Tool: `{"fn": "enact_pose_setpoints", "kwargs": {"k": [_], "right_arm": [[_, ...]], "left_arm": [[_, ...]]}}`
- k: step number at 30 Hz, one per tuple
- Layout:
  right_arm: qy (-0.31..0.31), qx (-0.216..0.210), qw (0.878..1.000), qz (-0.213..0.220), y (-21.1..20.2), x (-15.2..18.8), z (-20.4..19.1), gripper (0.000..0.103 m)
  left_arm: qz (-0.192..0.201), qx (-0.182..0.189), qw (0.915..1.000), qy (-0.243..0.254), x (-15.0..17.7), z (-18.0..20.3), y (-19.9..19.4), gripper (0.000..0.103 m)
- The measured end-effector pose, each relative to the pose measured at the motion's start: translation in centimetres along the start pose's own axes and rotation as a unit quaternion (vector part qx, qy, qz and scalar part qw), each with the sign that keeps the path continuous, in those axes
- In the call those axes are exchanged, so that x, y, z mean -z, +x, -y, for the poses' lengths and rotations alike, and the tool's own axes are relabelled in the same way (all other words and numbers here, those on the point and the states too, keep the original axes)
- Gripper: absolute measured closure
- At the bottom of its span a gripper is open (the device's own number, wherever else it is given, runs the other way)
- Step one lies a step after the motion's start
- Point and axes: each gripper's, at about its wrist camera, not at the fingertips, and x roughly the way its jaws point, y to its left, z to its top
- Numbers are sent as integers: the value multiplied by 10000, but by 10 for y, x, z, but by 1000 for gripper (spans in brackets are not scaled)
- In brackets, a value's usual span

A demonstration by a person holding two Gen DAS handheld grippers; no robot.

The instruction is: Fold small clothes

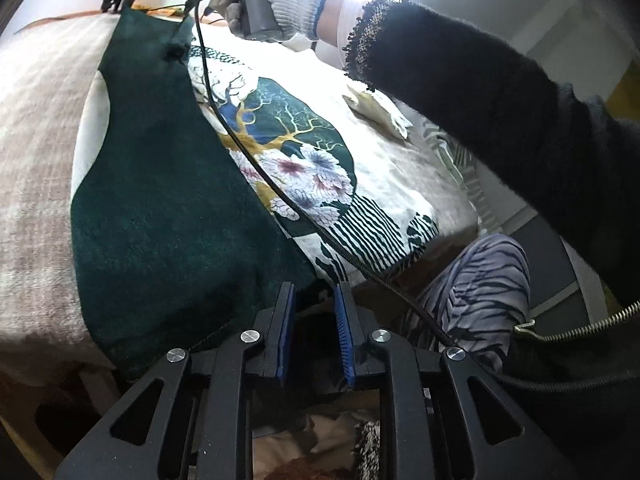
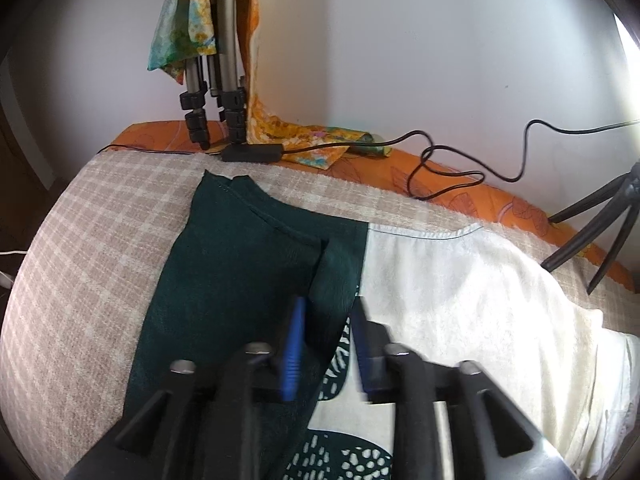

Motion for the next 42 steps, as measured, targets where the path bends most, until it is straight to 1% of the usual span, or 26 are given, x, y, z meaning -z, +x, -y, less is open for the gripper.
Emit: {"fn": "enact_pose_setpoints", "kwargs": {"k": [2, 5, 9, 13, 17, 20, 22, 23, 24, 29, 32, 34, 35, 36, 37, 41, 42], "right_arm": [[-10, -24, 10000, 90, -11, 1, 6, 72], [51, -111, 9996, 249, -32, 5, 19, 69], [231, -287, 9982, 475, -66, 18, 44, 65], [441, -387, 9963, 631, -98, 38, 71, 56], [636, -432, 9946, 699, -125, 58, 102, 55], [731, -420, 9931, 810, -147, 75, 127, 53], [833, -421, 9917, 884, -160, 85, 146, 49], [882, -384, 9913, 894, -167, 90, 156, 49], [963, -354, 9905, 917, -174, 96, 168, 48], [1298, -214, 9871, 915, -195, 118, 223, 48], [1536, -209, 9837, 909, -202, 133, 253, 48], [1640, -198, 9820, 917, -204, 142, 269, 48], [1682, -179, 9813, 914, -204, 146, 275, 48], [1720, -169, 9807, 911, -205, 151, 282, 48], [1752, -172, 9801, 911, -205, 155, 289, 48], [1823, -194, 9788, 916, -208, 171, 306, 46], [1843, -182, 9786, 900, -209, 175, 310, 46]], "left_arm": [[-5, -72, 10000, 12, 2, -1, -4, 85], [-7, -251, 9997, -70, 7, -7, -15, 84], [167, -480, 9986, -122, 6, -13, -30, 84], [375, -653, 9972, 29, -1, -8, -37, 84], [463, -714, 9962, 203, -11, 3, -32, 84], [473, -629, 9965, 298, -17, 15, -22, 84], [472, -536, 9969, 345, -23, 24, -11, 78], [465, -471, 9971, 382, -26, 28, -5, 73], [446, -432, 9972, 423, -27, 32, 0, 72], [284, -279, 9968, 688, -37, 55, 30, 72], [184, -184, 9960, 852, -41, 69, 47, 72], [129, -150, 9946, 1023, -42, 81, 59, 72], [99, -129, 9937, 1109, -43, 87, 65, 70], [78, -110, 9931, 1162, -43, 90, 69, 65], [42, -87, 9923, 1235, -44, 95, 75, 63], [-136, -67, 9863, 1640, -39, 116, 101, 62], [-206, -78, 9831, 1818, -37, 125, 110, 62]]}}
